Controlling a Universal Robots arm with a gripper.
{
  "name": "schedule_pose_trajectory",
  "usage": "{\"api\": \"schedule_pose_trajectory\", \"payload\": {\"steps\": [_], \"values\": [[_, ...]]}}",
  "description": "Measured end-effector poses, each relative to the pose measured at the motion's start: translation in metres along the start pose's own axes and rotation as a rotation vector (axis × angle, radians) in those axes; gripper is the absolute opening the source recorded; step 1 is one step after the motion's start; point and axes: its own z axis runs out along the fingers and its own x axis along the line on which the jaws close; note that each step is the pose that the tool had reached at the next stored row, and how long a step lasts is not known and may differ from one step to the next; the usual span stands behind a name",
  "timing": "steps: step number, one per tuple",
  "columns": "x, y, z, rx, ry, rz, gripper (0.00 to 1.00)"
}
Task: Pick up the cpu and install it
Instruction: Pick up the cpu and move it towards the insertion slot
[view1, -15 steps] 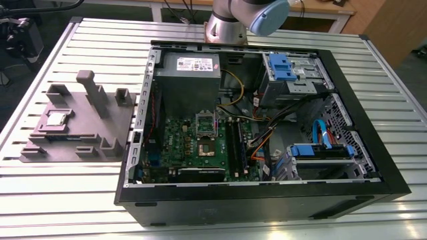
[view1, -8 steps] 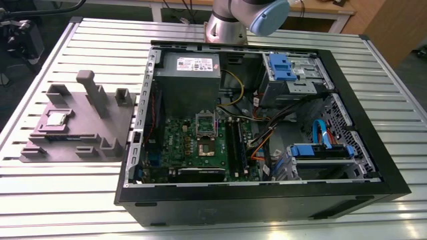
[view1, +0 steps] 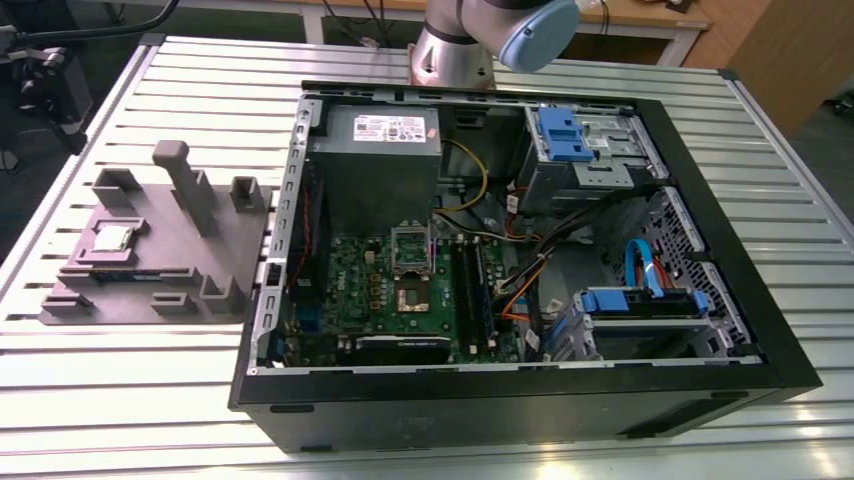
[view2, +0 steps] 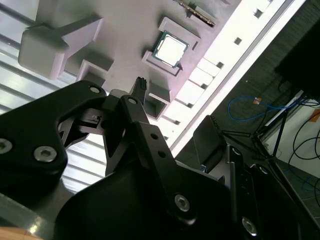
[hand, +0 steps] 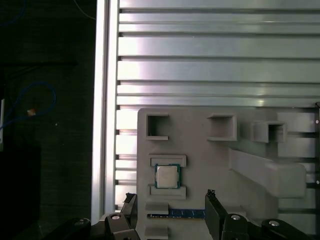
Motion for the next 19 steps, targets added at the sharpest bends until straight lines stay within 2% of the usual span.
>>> {"api": "schedule_pose_trajectory", "payload": {"steps": [6, 17, 19], "values": [[-0.0001, -0.0002, 0.0035, 0.0, 0.0001, 0.0, 0.65], [-0.0001, -0.0002, 0.0039, 0.0, 0.0, 0.0, 0.65], [-0.0001, -0.0007, 0.0062, 0.0, 0.0, -0.006, 0.65]]}}
